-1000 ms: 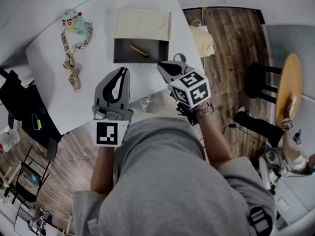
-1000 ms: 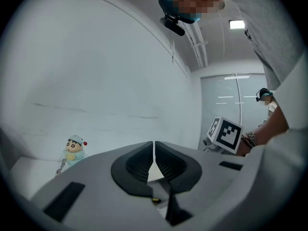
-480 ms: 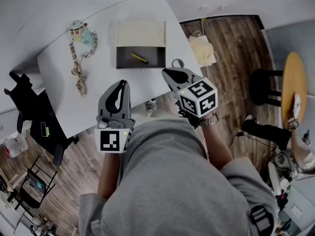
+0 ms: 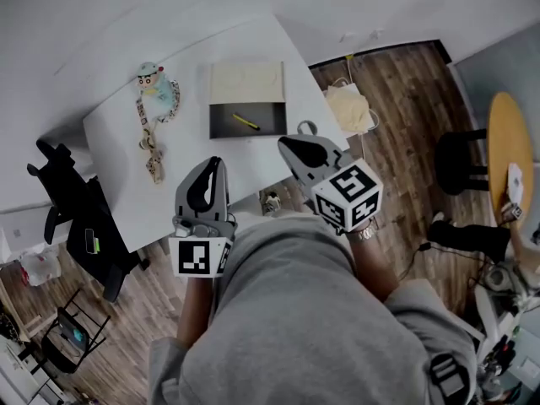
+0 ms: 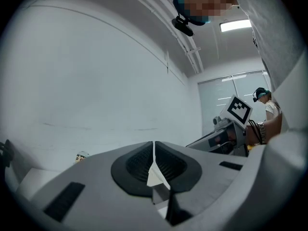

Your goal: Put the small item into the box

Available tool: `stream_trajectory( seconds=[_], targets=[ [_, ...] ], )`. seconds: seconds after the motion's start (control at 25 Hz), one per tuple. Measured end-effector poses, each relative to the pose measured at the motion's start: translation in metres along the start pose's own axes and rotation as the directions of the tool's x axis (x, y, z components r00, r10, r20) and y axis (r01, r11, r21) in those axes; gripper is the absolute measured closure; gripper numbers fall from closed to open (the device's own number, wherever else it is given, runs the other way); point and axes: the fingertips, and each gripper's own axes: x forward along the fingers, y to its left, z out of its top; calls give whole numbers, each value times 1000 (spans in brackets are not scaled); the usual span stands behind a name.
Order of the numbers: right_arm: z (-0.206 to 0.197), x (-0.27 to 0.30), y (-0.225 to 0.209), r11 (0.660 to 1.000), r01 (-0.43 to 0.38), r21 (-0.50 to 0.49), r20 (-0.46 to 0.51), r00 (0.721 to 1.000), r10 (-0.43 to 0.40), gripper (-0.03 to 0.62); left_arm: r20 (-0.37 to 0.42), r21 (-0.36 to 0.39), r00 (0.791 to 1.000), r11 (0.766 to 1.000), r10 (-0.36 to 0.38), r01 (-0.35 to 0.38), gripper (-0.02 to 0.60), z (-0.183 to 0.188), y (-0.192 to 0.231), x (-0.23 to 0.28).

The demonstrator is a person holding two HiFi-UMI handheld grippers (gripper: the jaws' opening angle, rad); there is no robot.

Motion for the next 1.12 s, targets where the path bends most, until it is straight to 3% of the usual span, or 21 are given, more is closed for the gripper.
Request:
stream_trajectory(
  seconds=[0.68, 1.12],
  targets=[
    [59, -51, 35, 999, 18, -36, 225, 974, -10, 562, 82, 14, 997, 1000, 8, -9, 537, 45, 0, -27],
    [71, -68, 47, 997, 14, -70, 269, 963, 6, 562, 102, 68, 995, 998, -22, 15, 537, 59, -14, -34]
  ],
)
